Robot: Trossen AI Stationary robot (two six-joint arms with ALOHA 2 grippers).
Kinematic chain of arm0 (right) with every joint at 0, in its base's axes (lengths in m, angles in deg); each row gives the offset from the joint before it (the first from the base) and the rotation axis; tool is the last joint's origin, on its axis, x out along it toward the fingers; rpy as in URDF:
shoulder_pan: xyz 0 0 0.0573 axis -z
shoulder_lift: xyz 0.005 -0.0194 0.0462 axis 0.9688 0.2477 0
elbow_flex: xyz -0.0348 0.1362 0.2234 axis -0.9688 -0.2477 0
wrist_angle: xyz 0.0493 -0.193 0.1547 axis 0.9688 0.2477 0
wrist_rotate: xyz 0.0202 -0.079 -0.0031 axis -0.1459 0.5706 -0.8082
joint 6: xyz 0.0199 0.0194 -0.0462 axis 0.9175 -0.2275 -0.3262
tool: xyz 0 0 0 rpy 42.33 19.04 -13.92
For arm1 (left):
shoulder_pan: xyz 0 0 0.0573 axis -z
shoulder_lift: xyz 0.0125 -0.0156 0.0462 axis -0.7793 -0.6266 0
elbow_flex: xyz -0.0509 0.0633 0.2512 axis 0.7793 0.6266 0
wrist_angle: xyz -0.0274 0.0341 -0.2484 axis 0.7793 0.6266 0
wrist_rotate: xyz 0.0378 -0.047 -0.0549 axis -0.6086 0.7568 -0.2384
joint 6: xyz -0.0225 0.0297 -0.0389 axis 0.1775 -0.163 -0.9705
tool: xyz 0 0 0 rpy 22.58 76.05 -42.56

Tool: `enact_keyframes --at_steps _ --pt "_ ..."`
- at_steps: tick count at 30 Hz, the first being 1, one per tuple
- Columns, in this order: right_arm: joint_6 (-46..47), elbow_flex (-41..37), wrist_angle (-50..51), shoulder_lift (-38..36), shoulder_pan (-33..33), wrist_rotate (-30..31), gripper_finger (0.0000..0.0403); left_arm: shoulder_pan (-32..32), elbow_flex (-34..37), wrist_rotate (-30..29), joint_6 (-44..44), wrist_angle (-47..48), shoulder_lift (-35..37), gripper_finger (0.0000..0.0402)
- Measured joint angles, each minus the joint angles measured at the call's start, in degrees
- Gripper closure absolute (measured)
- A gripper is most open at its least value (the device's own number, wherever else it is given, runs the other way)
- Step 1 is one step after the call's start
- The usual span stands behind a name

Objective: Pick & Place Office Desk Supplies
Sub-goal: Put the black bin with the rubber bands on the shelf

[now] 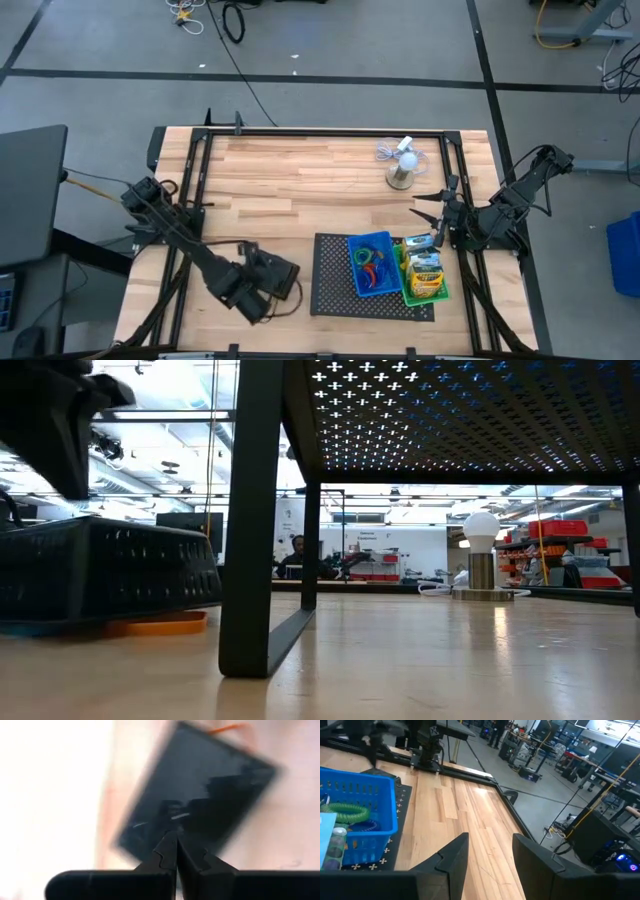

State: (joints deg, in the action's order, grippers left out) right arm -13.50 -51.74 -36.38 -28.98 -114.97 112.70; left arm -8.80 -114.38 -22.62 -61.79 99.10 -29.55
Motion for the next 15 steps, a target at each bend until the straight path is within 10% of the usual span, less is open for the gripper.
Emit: enact_keyframes --at_steps 4,15 --pt "0.00 0.00 0.02 0.00 0.01 -0.02 0.0243 0.32 -2.13 -7.05 -7.47 8.37 0.10 0.0400" --pt "0.01 0.00 0.02 0.00 0.02 -0.23 0.0243 0.99 -2.25 5.34 9.31 -17.03 -0.42 0.0401"
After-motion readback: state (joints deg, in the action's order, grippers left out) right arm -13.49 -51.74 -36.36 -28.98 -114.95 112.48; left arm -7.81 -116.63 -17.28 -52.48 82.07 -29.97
